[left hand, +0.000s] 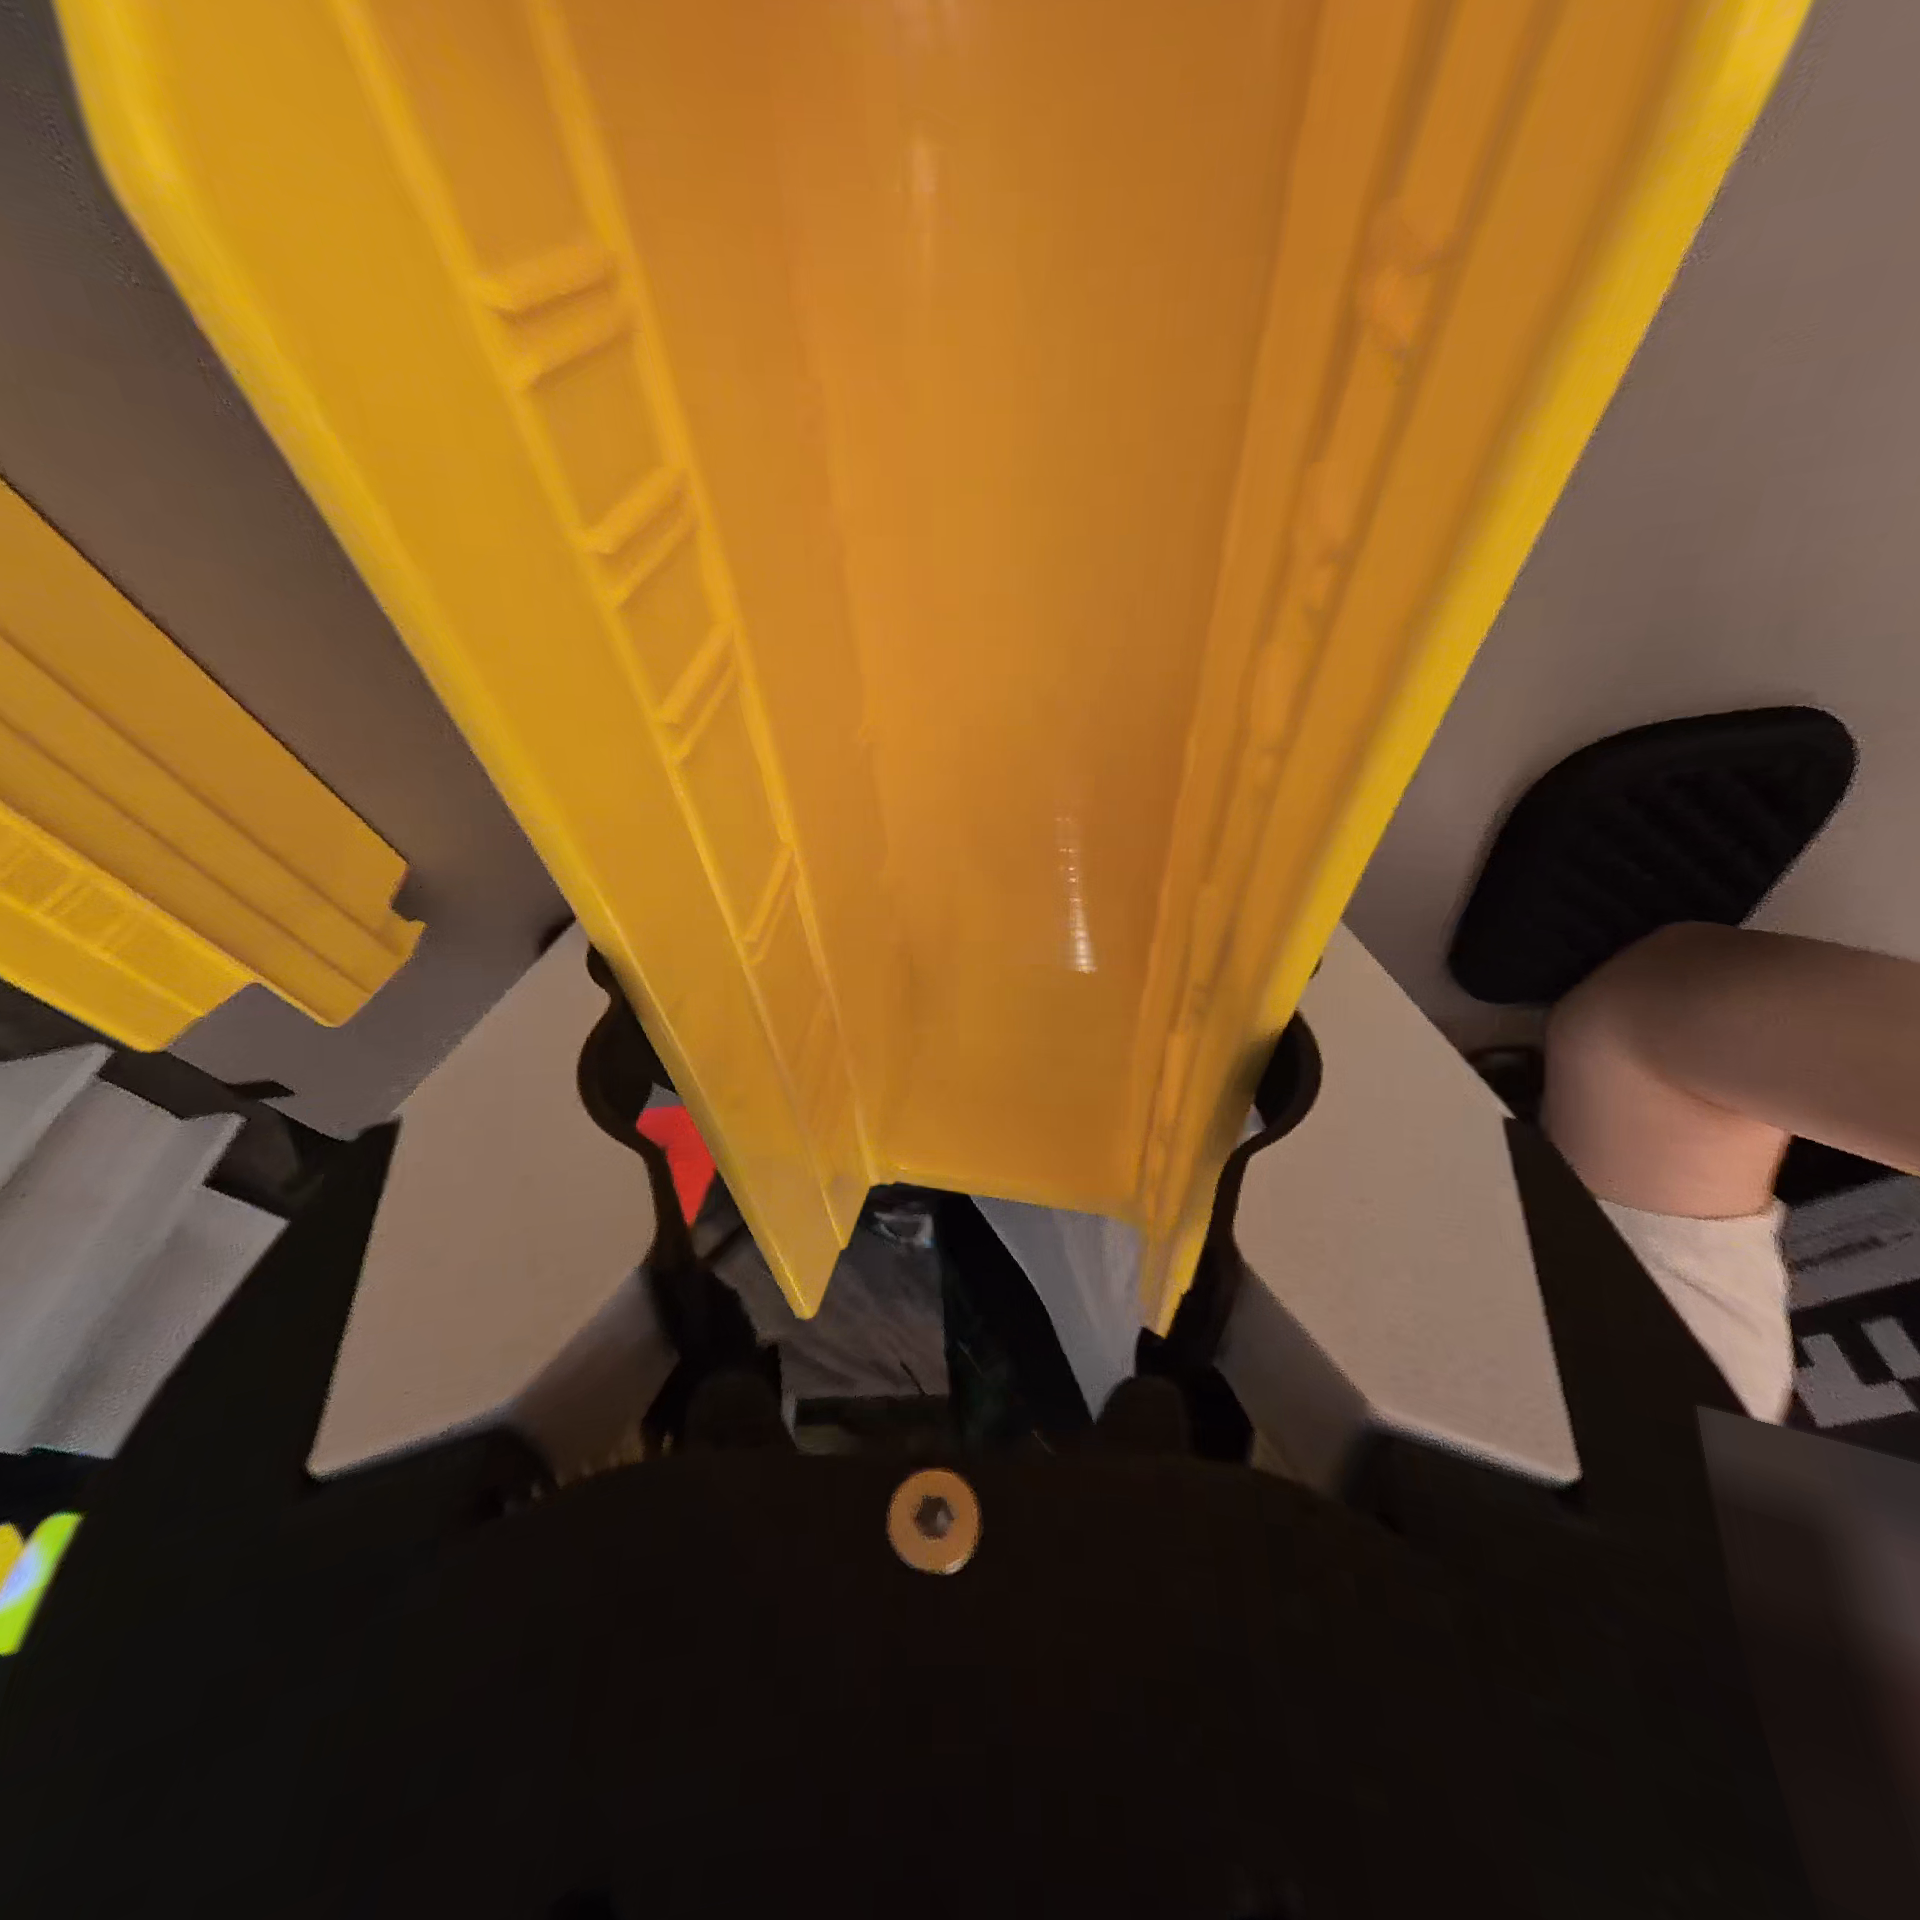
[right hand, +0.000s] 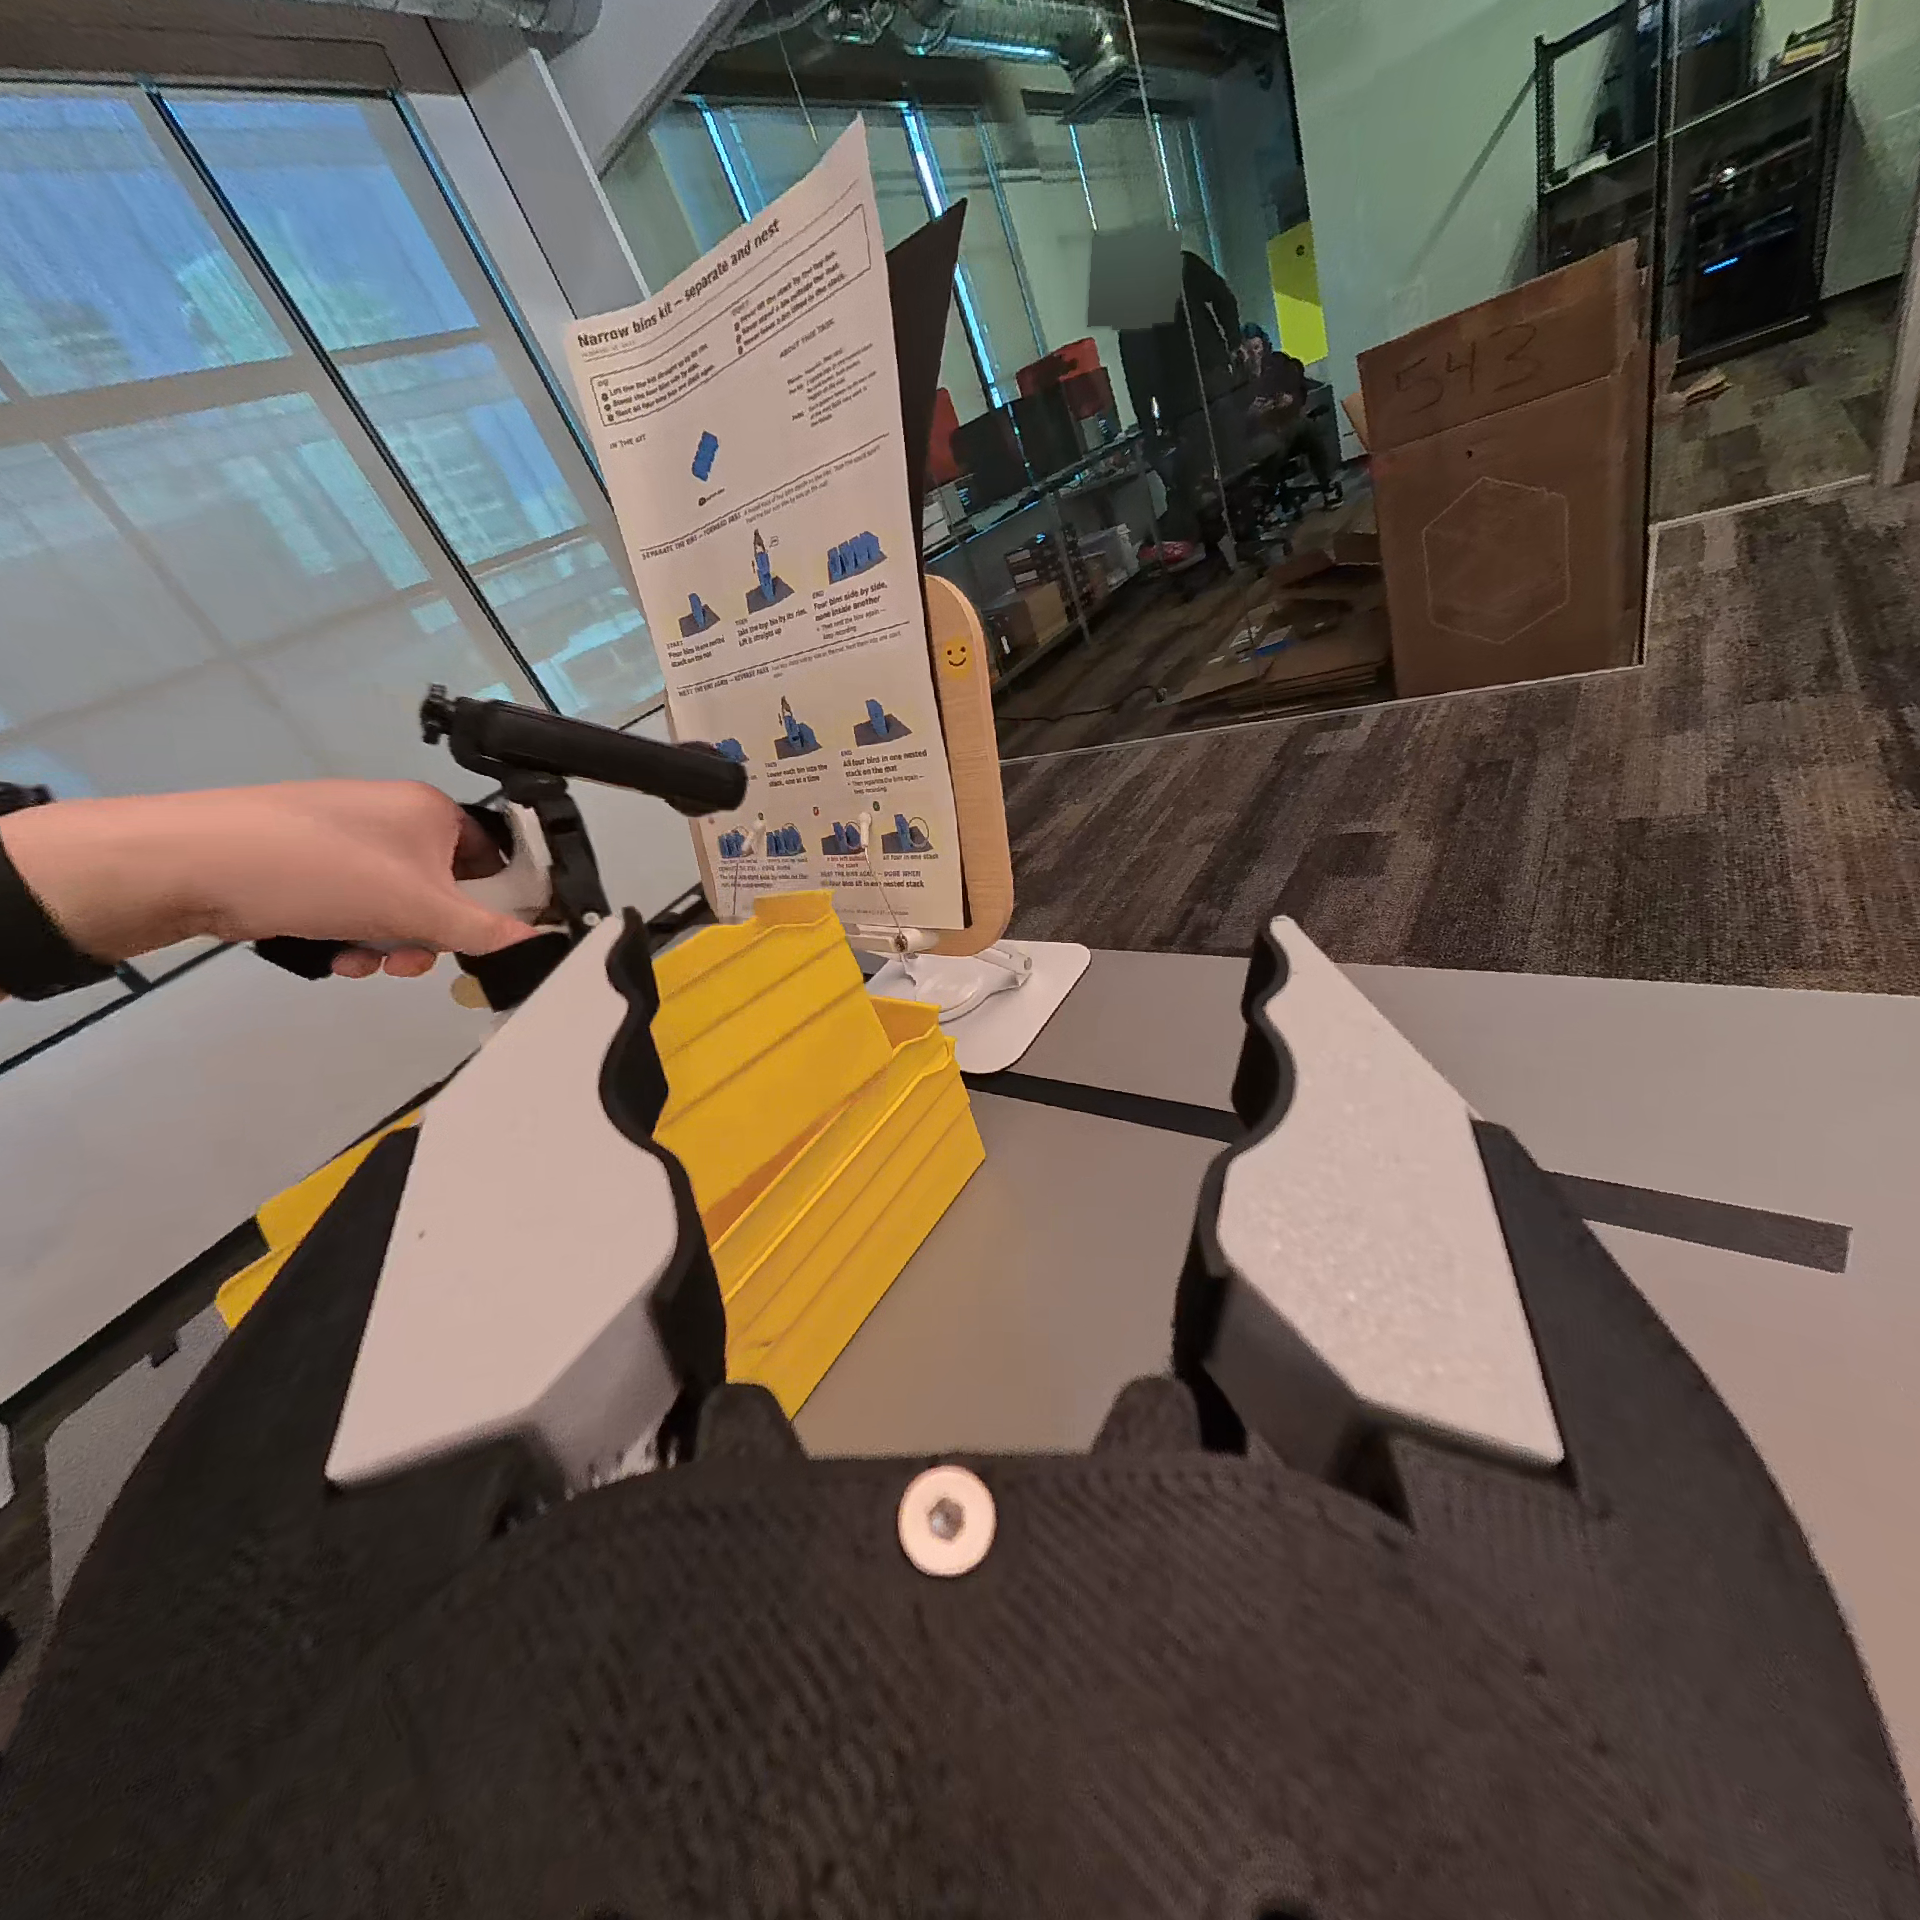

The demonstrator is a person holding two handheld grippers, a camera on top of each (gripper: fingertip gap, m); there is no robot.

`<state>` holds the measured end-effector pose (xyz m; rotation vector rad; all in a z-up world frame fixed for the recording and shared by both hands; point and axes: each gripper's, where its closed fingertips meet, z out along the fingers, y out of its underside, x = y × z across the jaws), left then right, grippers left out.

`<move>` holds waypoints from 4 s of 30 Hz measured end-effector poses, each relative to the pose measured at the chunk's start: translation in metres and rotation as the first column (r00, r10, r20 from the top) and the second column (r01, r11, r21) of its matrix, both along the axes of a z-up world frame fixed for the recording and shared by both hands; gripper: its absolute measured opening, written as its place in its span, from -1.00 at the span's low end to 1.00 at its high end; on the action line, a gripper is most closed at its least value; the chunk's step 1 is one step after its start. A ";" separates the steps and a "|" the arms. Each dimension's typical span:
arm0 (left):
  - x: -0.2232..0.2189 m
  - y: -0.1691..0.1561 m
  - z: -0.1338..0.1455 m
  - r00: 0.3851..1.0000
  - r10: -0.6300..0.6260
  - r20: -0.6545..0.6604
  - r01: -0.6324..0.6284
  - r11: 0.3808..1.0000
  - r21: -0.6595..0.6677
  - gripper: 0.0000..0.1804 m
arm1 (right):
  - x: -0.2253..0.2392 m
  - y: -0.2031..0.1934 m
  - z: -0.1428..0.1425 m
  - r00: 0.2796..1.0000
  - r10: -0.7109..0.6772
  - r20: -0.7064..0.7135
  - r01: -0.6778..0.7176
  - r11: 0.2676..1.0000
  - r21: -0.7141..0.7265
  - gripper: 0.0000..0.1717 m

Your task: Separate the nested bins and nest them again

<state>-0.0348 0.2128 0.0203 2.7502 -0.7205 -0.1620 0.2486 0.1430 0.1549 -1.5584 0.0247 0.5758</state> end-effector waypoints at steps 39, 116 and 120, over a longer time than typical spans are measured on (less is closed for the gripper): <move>0.017 0.013 -0.054 0.988 0.071 -0.141 -0.074 0.997 -0.016 0.54 | 0.002 0.006 -0.011 1.000 0.014 -0.027 -0.015 0.999 -0.044 0.31; -0.328 0.160 -0.061 0.973 0.111 0.201 -0.205 0.817 0.539 0.59 | 0.008 0.035 -0.053 1.000 -0.019 0.022 0.023 0.979 -0.202 0.32; -0.329 0.162 -0.090 0.968 0.145 0.207 -0.226 0.861 0.455 0.67 | 0.003 0.039 -0.057 1.000 -0.006 0.026 0.012 0.976 -0.217 0.32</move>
